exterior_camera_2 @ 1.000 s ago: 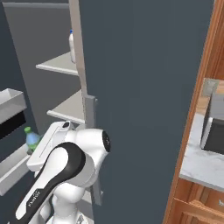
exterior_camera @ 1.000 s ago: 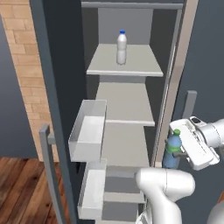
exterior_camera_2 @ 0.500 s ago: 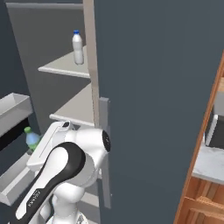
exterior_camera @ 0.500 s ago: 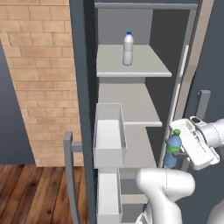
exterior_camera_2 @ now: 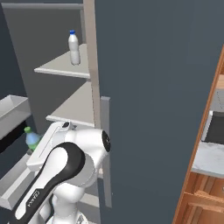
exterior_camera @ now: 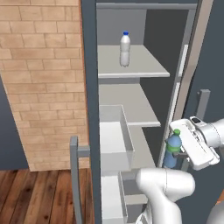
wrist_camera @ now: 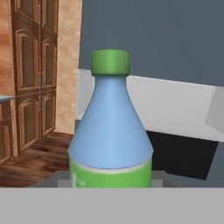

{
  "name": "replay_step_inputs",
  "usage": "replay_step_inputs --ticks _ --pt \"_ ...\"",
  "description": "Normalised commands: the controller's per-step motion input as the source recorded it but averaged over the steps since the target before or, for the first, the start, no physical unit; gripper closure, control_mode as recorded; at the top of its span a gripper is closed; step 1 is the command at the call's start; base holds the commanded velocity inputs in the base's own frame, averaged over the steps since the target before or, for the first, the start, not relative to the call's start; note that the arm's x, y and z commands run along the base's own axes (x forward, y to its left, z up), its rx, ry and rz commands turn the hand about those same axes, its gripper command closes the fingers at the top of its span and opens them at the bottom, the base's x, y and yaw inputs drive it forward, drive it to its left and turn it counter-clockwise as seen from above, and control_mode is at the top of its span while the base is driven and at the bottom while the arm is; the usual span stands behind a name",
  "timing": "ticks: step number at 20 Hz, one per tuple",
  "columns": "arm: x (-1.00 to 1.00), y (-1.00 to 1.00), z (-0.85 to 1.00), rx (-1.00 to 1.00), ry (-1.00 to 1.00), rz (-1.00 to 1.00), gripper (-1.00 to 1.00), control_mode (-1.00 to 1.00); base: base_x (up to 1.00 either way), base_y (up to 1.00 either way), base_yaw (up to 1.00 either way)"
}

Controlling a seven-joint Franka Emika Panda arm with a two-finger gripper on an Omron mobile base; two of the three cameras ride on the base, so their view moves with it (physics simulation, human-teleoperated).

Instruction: Take the bottled waters from the counter and place them in the freezer to freeze. Close the freezer door after placing the bottles.

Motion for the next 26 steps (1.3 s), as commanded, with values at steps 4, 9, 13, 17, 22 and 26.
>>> replay_step_inputs --ticks 4,9,13,17,22,26 --pt "0.0 0.0 0.0 0.0 0.0 0.0 1.0 1.0 0.32 0.0 -0.08" --pt "0.0 0.0 0.0 0.0 0.0 0.0 1.0 1.0 0.4 0.17 -0.08" --pt "0.0 0.0 0.0 0.0 0.0 0.0 1.0 1.0 0.47 0.24 -0.07" --pt "0.0 0.0 0.0 0.0 0.0 0.0 1.0 1.0 0.29 0.0 -0.08" --pt "-0.19 0.02 0.28 0.0 -0.09 -0.17 1.0 -1.0 0.0 0.0 -0.02" --pt "-0.32 0.04 0.62 0.07 -0.1 -0.33 1.0 -1.0 0.0 0.0 0.0"
